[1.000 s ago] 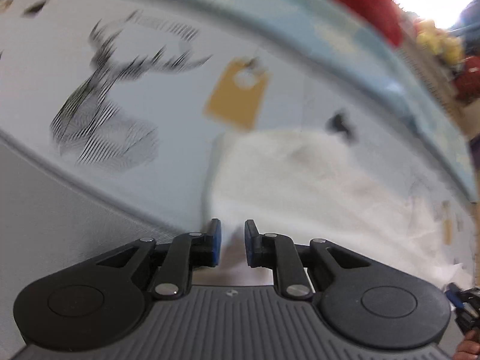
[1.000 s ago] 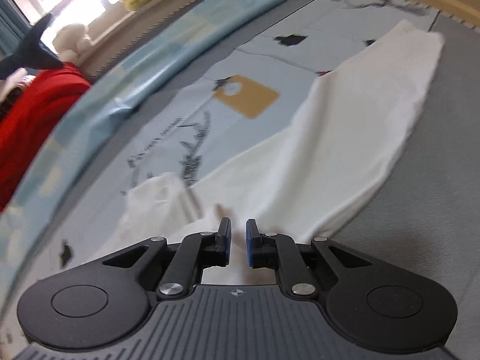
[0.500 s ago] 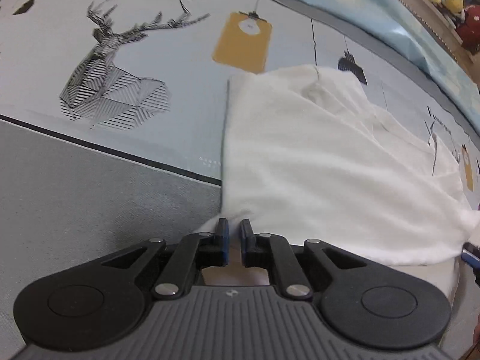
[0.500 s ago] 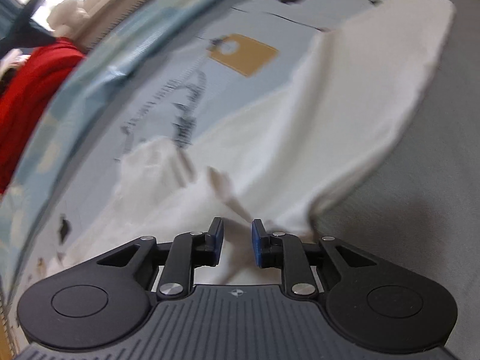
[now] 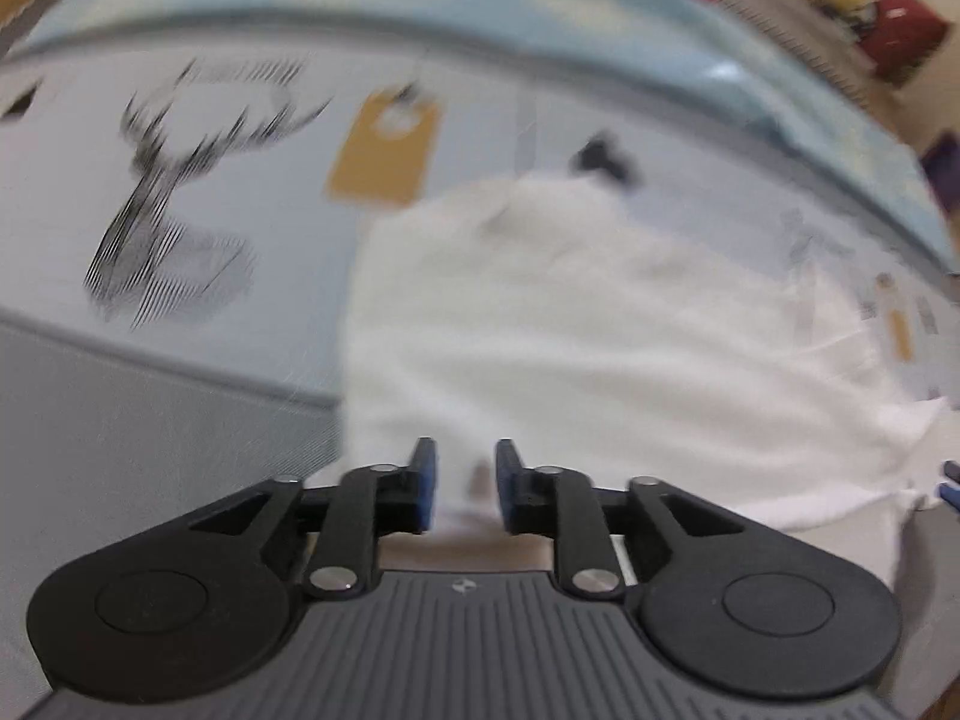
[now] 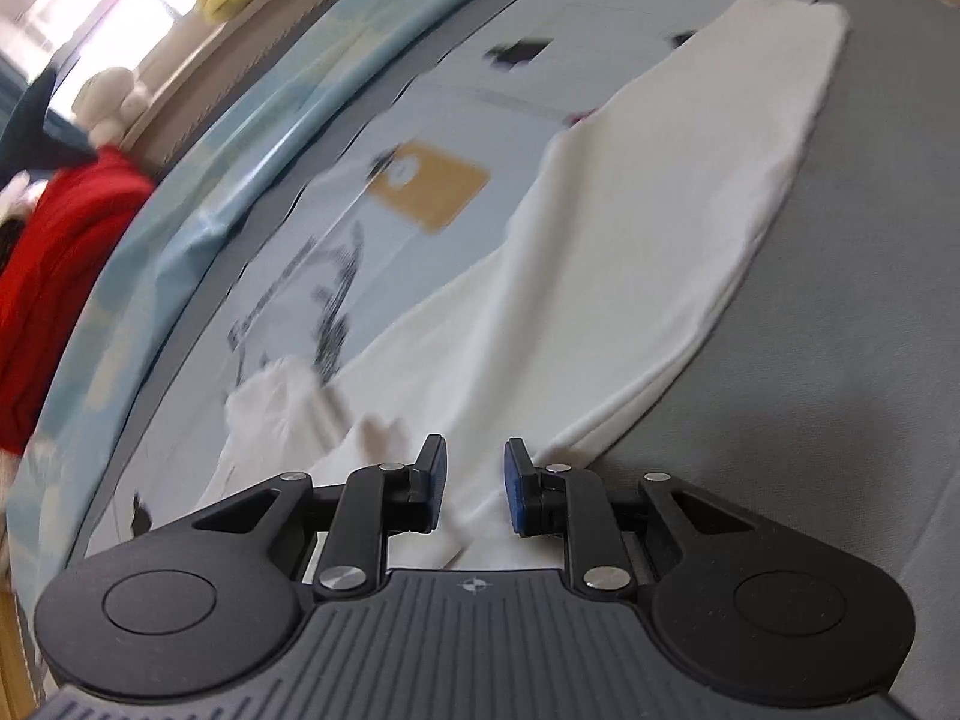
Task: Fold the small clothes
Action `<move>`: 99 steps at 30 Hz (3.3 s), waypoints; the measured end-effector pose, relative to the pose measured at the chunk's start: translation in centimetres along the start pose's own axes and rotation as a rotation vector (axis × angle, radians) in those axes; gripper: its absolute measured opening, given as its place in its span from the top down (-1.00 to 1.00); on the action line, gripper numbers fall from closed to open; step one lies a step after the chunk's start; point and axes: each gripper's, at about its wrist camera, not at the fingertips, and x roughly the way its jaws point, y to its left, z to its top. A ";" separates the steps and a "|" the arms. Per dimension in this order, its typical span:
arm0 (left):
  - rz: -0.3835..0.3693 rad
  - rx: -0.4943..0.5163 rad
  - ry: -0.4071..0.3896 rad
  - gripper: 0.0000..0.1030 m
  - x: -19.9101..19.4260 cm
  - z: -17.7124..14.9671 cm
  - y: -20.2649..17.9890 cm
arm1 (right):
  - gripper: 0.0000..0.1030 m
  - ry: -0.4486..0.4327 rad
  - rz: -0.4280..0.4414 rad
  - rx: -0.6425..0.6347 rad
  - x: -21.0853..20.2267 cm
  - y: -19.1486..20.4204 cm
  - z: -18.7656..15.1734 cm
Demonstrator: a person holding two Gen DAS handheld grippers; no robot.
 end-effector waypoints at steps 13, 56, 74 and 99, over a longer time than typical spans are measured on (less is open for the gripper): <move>-0.093 0.031 -0.022 0.40 -0.7 0.4 -6.2 | 0.58 -0.279 -0.042 0.198 -1.5 -12.9 8.2; -0.109 -0.196 -0.084 0.35 -4.5 2.9 2.7 | 0.78 0.249 0.349 -0.792 -2.4 17.3 -18.3; -0.244 0.118 -0.023 -0.12 1.9 -1.1 -10.1 | 0.54 0.235 0.060 -0.007 0.9 5.9 -6.0; -0.105 -0.018 -0.092 0.95 1.2 0.4 -5.7 | 0.53 0.333 0.029 0.156 3.6 4.0 -5.9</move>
